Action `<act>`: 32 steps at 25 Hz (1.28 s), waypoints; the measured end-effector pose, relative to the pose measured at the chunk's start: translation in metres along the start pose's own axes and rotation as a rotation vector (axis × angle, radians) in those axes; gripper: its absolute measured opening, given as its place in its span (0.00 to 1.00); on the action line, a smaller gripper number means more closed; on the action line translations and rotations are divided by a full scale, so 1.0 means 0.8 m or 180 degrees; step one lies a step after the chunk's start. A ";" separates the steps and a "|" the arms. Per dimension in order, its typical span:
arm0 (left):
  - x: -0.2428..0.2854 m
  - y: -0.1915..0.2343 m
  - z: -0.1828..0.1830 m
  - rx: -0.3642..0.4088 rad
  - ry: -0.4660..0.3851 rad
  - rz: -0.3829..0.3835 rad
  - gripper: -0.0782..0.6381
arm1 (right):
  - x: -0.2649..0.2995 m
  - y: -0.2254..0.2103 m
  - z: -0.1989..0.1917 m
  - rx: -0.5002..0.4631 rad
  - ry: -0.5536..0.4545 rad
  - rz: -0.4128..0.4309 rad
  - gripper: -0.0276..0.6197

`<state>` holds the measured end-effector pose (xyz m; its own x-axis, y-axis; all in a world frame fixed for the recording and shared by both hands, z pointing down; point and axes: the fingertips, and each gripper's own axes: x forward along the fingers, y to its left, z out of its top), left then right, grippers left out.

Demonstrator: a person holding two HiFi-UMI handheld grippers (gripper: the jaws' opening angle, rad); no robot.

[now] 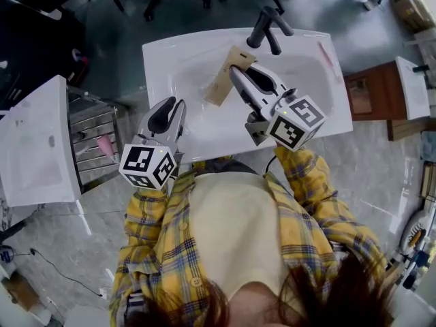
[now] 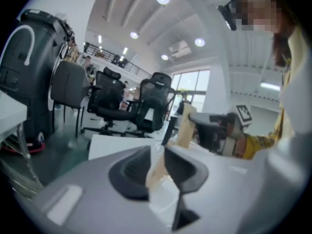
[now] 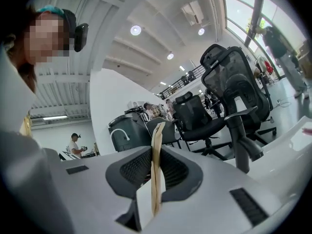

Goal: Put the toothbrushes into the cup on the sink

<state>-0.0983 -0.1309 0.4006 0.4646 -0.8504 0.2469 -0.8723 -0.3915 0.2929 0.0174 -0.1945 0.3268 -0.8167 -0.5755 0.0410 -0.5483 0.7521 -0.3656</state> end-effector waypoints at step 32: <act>-0.001 -0.008 -0.031 -0.0035 0.0300 0.0062 0.12 | 0.042 -0.040 -0.108 -0.0334 0.0208 -0.0504 0.13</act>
<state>-0.0896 -0.1193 0.4215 0.4603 -0.8208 0.3384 -0.8798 -0.3708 0.2973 -0.0076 -0.2100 0.4200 -0.7268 -0.6698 0.1518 -0.6838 0.6852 -0.2509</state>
